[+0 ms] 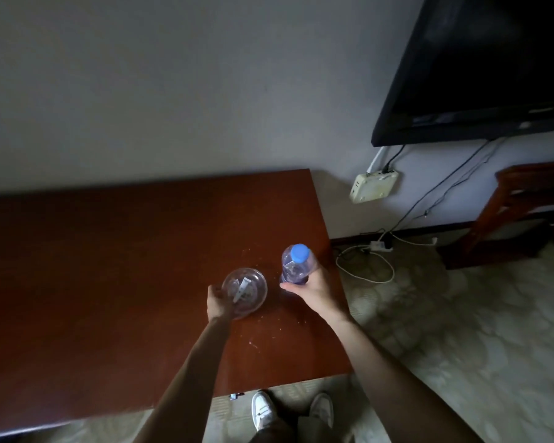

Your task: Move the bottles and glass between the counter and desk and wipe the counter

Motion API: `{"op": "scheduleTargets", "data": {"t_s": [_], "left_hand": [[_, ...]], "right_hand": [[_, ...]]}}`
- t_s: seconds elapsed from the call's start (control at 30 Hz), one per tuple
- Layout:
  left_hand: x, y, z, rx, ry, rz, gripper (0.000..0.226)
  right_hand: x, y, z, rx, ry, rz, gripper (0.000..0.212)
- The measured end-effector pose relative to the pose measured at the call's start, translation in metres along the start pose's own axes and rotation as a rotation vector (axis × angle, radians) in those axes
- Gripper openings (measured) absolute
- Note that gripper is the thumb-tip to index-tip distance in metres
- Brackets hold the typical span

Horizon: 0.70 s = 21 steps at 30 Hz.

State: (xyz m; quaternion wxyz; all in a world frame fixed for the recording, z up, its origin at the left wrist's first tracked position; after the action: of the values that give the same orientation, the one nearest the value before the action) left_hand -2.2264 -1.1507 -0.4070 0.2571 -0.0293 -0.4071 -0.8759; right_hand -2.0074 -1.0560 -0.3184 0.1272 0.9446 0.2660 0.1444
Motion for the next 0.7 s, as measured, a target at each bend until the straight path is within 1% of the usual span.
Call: {"op": "scheduleTargets", "data": {"t_s": [0.1, 0.17, 0.2, 0.23, 0.27, 0.3, 0.33, 0.37, 0.43, 0.47, 0.53, 0.63, 0.7], "left_hand": [[0.0, 0.007, 0.003, -0.012, 0.003, -0.021, 0.018], [0.001, 0.025, 0.01, -0.005, 0.082, -0.069, 0.03], [0.003, 0.031, 0.013, 0.009, 0.115, -0.092, 0.043], [0.007, 0.036, 0.013, 0.03, 0.116, -0.109, 0.055], [0.012, 0.042, 0.013, 0.043, 0.118, -0.135, 0.064], [0.017, 0.05, 0.013, 0.047, 0.11, -0.17, 0.067], [0.021, 0.059, 0.013, 0.036, 0.082, -0.215, 0.069], [0.022, 0.068, 0.012, 0.012, 0.054, -0.265, 0.067], [0.022, 0.092, 0.008, -0.012, 0.041, -0.354, 0.05], [0.019, 0.103, 0.005, -0.002, 0.045, -0.391, 0.048], [0.003, 0.123, -0.003, 0.016, 0.008, -0.456, 0.051], [-0.05, 0.153, -0.014, 0.005, -0.082, -0.644, 0.05], [-0.1, 0.171, -0.023, 0.012, -0.165, -0.806, 0.046]], "right_hand": [[0.0, 0.0, 0.001, -0.008, 0.023, 0.013, 0.064], [0.003, 0.002, 0.003, -0.027, 0.073, 0.03, 0.063], [0.005, 0.006, 0.005, -0.043, 0.09, 0.025, 0.07], [0.007, 0.009, 0.009, -0.032, 0.11, 0.028, 0.082], [0.011, 0.014, 0.015, -0.028, 0.128, 0.039, 0.091], [0.017, 0.02, 0.024, -0.026, 0.131, 0.052, 0.094], [0.025, 0.028, 0.033, -0.043, 0.111, 0.075, 0.091], [0.033, 0.04, 0.041, -0.055, 0.079, 0.109, 0.084], [0.052, 0.069, 0.062, -0.095, 0.007, 0.237, 0.065], [0.06, 0.086, 0.075, -0.123, -0.033, 0.295, 0.056], [0.071, 0.127, 0.106, -0.192, -0.127, 0.387, 0.044], [0.081, 0.195, 0.159, -0.337, -0.256, 0.455, 0.032], [0.088, 0.24, 0.191, -0.473, -0.296, 0.485, 0.031]]}}
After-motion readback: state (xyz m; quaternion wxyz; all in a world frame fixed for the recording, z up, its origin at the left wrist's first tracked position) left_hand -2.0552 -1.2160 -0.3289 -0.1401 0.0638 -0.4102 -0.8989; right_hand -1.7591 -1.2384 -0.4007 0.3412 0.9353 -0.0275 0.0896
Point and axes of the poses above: each hand's wrist, its own y-axis away from the middle knuckle, its own x-axis out of the back of the hand, z = x × y, the point moved 3 cm from there along -y, towards the middle knuckle, and after that the axes turned 12 degrees about -z, right-handed, at the moved point
